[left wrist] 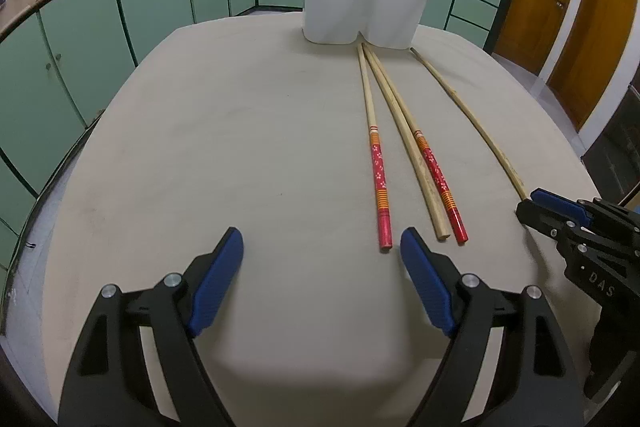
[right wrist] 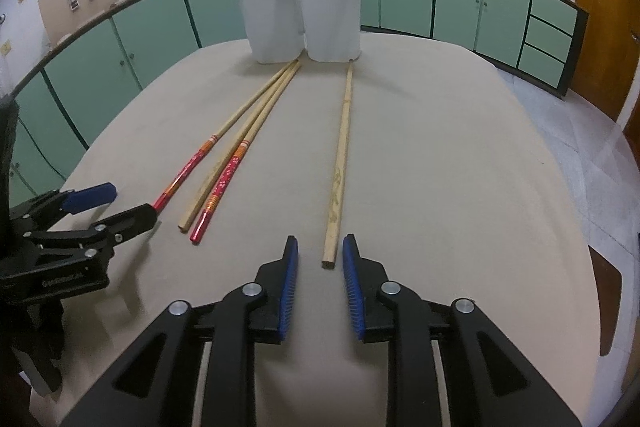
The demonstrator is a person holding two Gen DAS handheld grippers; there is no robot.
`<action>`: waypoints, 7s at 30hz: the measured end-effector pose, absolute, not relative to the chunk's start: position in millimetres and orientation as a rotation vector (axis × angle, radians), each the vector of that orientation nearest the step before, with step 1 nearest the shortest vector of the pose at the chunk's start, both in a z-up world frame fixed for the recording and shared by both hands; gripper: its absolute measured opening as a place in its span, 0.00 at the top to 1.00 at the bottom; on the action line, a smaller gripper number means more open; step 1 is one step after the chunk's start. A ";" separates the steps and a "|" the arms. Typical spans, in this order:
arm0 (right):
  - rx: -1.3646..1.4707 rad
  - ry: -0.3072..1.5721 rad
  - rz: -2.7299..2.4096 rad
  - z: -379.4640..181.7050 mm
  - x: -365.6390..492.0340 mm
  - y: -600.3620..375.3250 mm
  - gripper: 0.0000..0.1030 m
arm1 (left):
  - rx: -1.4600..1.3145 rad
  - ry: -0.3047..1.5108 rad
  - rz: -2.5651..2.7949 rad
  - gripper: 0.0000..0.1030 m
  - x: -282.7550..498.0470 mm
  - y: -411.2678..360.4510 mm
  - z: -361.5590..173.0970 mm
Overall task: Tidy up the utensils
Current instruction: 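Grasp a plain wooden chopstick with the right gripper while the left gripper grasps a red-patterned one, then lift both chopsticks over the white holder and open both grippers to drop them in, then move both open grippers back to the last two chopsticks, then grasp the red-patterned chopstick with the right gripper while the left gripper grasps the plain one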
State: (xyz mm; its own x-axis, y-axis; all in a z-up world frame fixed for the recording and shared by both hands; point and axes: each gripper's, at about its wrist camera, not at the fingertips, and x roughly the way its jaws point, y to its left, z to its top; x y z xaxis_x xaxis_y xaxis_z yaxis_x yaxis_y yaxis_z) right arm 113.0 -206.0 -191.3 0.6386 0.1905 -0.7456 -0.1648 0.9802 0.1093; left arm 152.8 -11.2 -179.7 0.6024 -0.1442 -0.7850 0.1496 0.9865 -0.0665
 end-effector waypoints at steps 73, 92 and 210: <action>-0.035 0.394 0.374 102.2 161.5 -236.1 0.94 | 0.083 0.311 -0.398 0.95 189.1 -41.2 97.7; -0.019 0.445 0.285 60.8 301.7 -217.0 0.94 | 0.107 0.370 -0.297 0.95 319.6 -61.6 57.6; 0.172 0.824 0.109 -189.7 100.2 -237.7 0.95 | 0.026 0.910 -0.190 0.45 155.8 -61.9 -178.4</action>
